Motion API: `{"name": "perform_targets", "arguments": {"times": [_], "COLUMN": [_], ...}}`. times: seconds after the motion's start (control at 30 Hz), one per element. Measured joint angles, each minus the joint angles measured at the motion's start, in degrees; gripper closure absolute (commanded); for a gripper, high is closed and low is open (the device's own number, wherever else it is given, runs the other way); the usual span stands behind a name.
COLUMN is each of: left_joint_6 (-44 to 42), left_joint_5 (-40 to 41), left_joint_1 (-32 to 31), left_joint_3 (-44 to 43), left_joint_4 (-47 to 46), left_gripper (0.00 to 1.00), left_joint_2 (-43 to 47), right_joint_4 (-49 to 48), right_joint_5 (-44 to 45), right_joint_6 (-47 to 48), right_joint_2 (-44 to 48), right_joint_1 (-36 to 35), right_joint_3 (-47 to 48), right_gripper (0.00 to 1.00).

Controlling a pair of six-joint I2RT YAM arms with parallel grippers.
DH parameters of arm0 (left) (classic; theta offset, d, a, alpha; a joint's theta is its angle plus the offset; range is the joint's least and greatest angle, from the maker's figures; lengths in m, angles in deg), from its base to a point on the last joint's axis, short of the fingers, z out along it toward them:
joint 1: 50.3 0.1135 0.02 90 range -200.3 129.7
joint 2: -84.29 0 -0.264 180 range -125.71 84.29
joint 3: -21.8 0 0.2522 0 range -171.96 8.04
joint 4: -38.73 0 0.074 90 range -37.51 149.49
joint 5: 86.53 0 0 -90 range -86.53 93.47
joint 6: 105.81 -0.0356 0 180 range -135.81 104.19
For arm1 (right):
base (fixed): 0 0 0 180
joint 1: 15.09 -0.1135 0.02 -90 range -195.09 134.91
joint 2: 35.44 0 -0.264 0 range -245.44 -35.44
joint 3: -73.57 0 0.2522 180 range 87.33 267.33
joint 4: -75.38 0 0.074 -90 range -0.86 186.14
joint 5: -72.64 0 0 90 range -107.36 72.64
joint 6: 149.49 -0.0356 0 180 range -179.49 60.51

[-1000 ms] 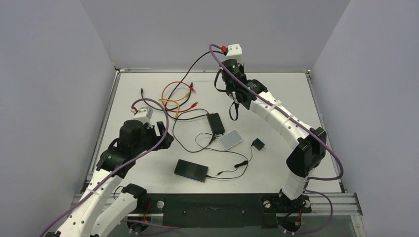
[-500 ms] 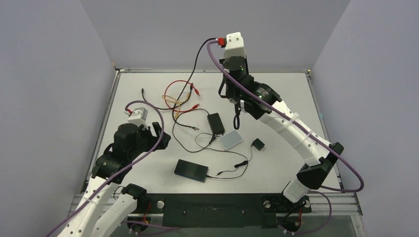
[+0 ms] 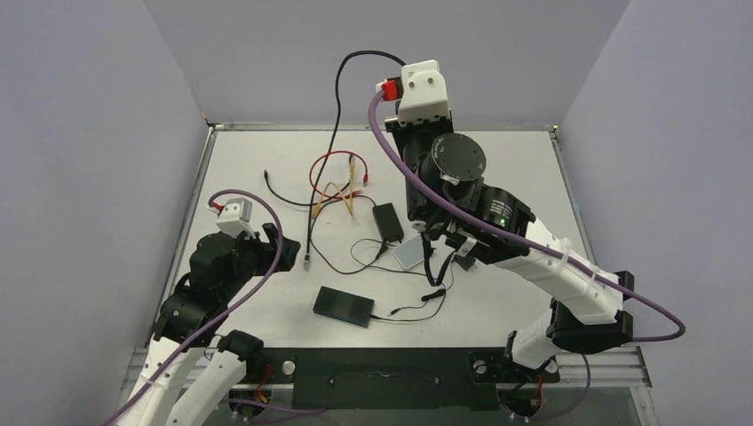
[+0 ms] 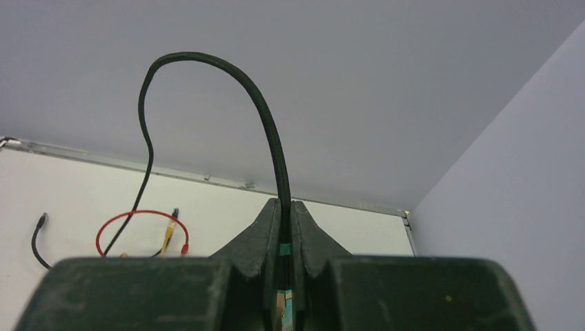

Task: Insert the plug into the switch port
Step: Pick up the connector from the center of the board.

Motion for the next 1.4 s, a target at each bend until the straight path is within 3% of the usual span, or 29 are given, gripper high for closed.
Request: {"name": "perform_targets", "arguments": {"times": [0.17,0.43,0.57,0.8,1.07,1.4], "left_joint_6": [0.0,2.8,6.8,18.0,28.6,34.3], "left_joint_5": [-2.1,-15.6,-24.9,-38.5,-45.5,-47.0], "left_joint_1": [0.0,0.0,0.0,0.0,0.0,-0.2], "left_joint_3": [-0.1,-1.8,0.0,12.1,17.6,18.6], "left_joint_4": [0.0,-3.8,-11.2,-28.8,-43.7,-51.7], "left_gripper": [0.29,0.29,0.29,0.29,0.26,0.26], "left_joint_2": [1.2,0.4,-0.5,-1.2,-0.2,2.6], "right_joint_4": [-1.3,4.9,6.4,3.1,-11.1,-44.0], "right_joint_5": [4.2,0.8,-4.2,-13.7,-23.2,-30.6], "right_joint_6": [-1.3,-20.7,-31.2,-43.6,-51.2,-53.3], "right_joint_2": [6.3,23.3,30.3,37.2,40.5,37.9], "right_joint_1": [-4.4,-4.7,-4.7,-4.6,-4.3,-4.3], "right_joint_3": [-9.1,-28.7,-35.1,-49.3,-65.3,-79.5], "right_gripper": [1.00,1.00,1.00,1.00,1.00,1.00]}}
